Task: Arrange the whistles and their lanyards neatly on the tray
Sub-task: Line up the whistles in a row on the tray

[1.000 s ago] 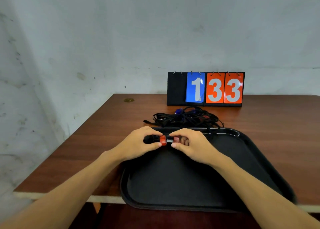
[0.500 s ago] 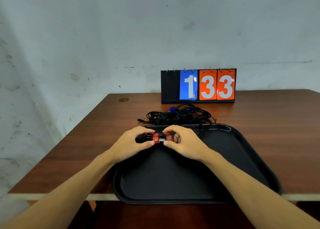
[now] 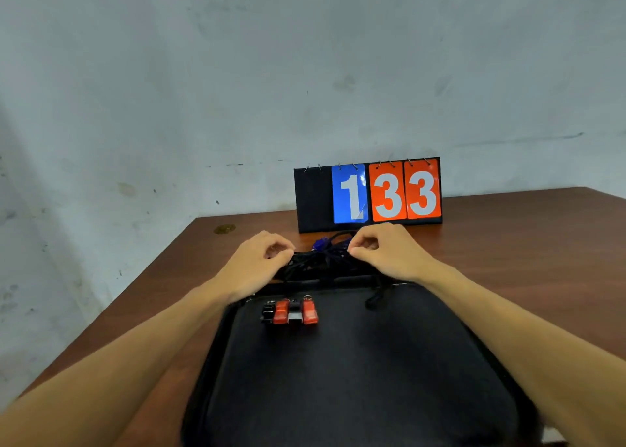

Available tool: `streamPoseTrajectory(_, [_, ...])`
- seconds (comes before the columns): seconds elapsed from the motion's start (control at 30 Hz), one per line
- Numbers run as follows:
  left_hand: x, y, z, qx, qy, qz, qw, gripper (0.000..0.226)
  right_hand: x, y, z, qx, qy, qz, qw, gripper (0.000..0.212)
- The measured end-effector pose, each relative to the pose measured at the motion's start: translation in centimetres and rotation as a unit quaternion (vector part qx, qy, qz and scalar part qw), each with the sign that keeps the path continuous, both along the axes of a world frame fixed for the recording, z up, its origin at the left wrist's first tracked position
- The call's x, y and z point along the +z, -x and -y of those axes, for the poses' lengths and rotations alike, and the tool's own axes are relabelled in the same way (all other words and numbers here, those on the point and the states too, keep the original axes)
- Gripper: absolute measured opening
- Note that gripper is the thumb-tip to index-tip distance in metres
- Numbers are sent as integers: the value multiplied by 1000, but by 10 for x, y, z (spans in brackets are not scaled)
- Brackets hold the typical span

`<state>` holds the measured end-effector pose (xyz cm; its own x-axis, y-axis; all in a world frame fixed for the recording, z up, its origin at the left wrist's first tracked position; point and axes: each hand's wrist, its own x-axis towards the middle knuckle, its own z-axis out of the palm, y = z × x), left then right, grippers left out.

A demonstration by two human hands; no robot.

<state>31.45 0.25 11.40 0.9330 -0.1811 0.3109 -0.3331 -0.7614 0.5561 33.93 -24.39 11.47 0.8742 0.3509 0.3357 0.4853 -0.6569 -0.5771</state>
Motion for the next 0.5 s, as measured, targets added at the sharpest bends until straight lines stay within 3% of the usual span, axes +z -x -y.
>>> streamPoseTrajectory(0.3, [1, -89, 40, 29, -61, -48, 997, 18, -9, -78, 25, -11, 18, 14, 1000, 13])
streamPoseTrajectory(0.5, [-13, -139, 59, 65, -91, -61, 992, 19, -21, -125, 8, 21, 82, 35, 996, 15])
